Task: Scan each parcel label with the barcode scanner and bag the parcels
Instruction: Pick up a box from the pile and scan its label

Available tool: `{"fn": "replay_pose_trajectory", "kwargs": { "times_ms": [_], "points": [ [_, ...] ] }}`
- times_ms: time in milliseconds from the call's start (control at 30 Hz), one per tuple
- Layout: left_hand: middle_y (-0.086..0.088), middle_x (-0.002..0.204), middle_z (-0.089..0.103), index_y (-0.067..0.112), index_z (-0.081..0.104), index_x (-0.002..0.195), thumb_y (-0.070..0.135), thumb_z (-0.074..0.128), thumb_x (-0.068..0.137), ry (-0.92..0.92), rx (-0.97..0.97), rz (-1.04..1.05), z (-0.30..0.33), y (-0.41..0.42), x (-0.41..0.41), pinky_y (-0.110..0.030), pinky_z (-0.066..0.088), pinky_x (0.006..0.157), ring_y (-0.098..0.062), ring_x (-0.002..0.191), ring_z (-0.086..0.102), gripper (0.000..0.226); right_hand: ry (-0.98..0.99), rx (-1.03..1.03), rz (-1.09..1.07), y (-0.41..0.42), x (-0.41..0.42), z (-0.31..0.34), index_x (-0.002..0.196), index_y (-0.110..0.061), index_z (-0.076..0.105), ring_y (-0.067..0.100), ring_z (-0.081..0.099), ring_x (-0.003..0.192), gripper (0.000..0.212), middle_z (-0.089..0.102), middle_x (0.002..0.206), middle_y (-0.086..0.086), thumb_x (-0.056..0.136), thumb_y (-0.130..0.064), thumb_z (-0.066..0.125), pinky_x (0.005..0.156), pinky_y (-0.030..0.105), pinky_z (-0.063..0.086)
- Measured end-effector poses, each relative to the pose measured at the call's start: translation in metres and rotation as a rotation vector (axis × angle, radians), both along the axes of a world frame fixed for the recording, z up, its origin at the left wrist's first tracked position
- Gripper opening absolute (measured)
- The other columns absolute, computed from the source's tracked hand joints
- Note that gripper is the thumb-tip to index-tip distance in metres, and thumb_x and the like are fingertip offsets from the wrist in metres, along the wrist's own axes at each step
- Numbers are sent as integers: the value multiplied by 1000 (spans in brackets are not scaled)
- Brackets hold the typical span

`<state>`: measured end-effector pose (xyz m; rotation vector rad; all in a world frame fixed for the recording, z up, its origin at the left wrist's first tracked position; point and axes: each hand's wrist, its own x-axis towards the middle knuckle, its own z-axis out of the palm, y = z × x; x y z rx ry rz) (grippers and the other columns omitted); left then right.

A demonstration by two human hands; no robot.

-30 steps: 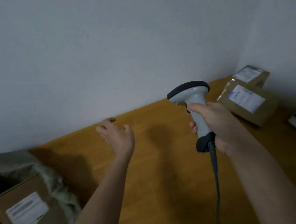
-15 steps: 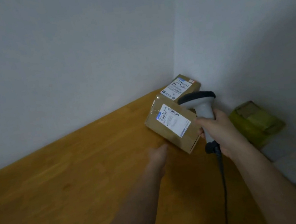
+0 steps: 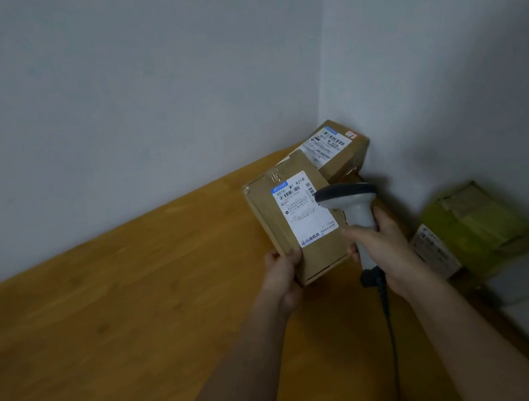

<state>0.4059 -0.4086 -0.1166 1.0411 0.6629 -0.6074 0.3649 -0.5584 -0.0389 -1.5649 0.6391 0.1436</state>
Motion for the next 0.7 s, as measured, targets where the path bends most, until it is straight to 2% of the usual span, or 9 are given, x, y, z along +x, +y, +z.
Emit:
{"fn": "replay_pose_trajectory", "kwargs": {
  "times_ms": [67,167,300,500,700],
  "points": [
    [-12,119,59,18,40,120,5,58,95,-35,-10,-3,8,17,-7,-46,55,79,-29,106,60,34,-7,32,-13,11,-7,7,120,-18,56,13,58,65,28,63,88,5,93,-13,63,56,24,47],
    [-12,117,60,19,40,114,6,58,95,-104,123,-6,22,51,-19,-46,55,75,-28,102,61,30,-23,49,-33,38,-18,27,113,-15,60,14,57,66,20,62,83,1,96,-25,60,58,25,45],
    [-11,116,58,18,39,117,5,58,95,-148,203,89,45,109,-43,-47,54,73,-31,107,58,32,-10,81,-33,82,-37,69,114,-17,56,16,58,67,31,60,88,8,100,-44,50,60,29,47],
    [-10,117,53,18,36,119,3,55,96,-169,192,205,75,206,-100,-55,49,93,-33,110,54,33,-78,92,129,168,-102,137,123,-9,55,14,57,60,36,59,84,11,104,-38,44,49,24,46],
    [-12,121,52,18,37,118,3,56,95,-194,226,268,100,292,-153,-52,50,91,-32,109,54,33,-194,45,302,254,-177,186,115,-9,61,12,57,60,37,60,72,6,103,-39,44,55,23,47]
  ]
}}
